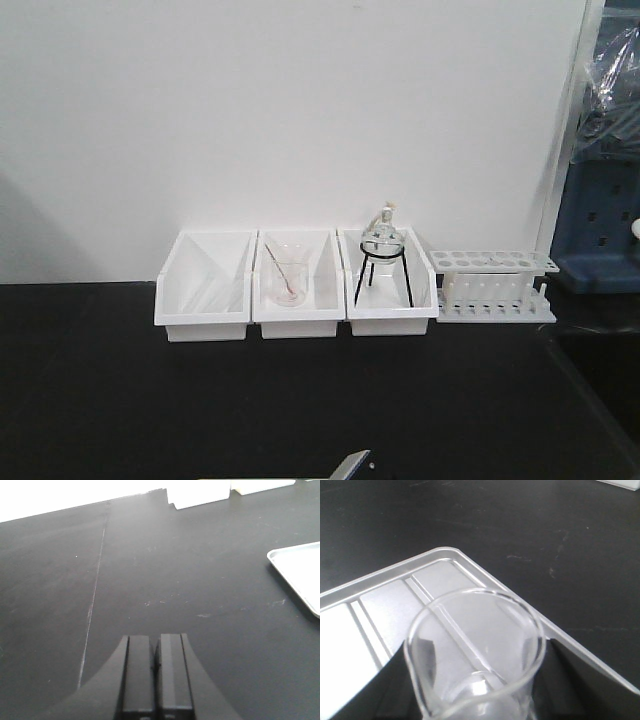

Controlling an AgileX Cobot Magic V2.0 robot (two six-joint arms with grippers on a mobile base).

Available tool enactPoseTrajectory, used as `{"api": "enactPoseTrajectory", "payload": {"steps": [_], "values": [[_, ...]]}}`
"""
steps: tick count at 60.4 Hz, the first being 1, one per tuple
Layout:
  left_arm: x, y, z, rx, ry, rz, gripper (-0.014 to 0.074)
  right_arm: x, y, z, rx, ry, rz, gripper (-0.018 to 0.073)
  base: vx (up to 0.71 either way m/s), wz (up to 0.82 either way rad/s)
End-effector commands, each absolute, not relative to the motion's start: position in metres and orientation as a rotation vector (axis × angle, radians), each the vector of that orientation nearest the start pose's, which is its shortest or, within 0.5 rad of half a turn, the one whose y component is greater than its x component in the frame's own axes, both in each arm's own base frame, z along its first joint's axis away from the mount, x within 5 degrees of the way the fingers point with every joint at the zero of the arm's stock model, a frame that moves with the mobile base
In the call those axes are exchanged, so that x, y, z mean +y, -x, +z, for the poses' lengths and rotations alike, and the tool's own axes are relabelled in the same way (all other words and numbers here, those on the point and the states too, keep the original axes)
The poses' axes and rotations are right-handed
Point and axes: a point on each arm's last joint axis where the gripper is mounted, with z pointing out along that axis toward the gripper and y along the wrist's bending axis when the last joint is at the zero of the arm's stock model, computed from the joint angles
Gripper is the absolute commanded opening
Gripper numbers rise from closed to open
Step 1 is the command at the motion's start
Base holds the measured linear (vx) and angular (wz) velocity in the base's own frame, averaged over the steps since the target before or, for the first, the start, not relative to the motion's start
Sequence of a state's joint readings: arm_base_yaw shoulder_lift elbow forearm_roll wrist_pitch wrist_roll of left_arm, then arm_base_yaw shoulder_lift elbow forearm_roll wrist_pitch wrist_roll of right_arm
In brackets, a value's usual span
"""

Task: Move beaker to silver tray on left bench
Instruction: 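Set the beaker on the silver tray and open the right gripper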

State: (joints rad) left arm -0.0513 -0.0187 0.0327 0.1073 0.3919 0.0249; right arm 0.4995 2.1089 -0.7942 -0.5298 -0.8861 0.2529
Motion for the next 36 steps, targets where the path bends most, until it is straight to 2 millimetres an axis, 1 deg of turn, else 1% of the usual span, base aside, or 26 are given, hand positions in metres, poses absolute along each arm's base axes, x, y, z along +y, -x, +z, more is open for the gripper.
{"api": "enactPoseTrajectory", "payload": {"steps": [1,3,6,10,17,23,30,36], "values": [[0.0,-0.054,0.169,1.813,-0.144,0.077,0.0001,0.208,-0.306,0.111,1.688,0.797,0.682,0.0528,0.0,0.0],[0.0,-0.054,0.169,1.813,-0.144,0.077,0.0001,0.208,-0.306,0.111,1.688,0.797,0.682,0.0568,0.0,0.0],[0.0,-0.054,0.169,1.813,-0.144,0.077,0.0001,0.208,-0.306,0.112,1.688,0.796,0.681,0.0605,0.0,0.0],[0.0,-0.054,0.169,1.813,-0.144,0.077,0.0001,0.208,-0.306,0.112,1.688,0.796,0.681,0.0633,0.0,0.0],[0.0,-0.054,0.169,1.813,-0.144,0.077,0.0001,0.208,-0.306,0.112,1.687,0.794,0.684,0.0636,0.0,0.0],[0.0,-0.054,0.169,1.813,-0.144,0.077,0.0001,0.208,-0.306,0.117,1.679,0.785,0.688,0.0631,0.0,0.0],[0.0,-0.054,0.169,1.813,-0.144,0.077,0.0001,0.207,-0.306,0.137,1.637,0.773,0.679,0.0618,0.0,0.0],[0.0,-0.054,0.169,1.813,-0.144,0.077,0.0001,0.205,-0.306,0.158,1.609,0.759,0.655,0.0606,0.0,0.0]]}}
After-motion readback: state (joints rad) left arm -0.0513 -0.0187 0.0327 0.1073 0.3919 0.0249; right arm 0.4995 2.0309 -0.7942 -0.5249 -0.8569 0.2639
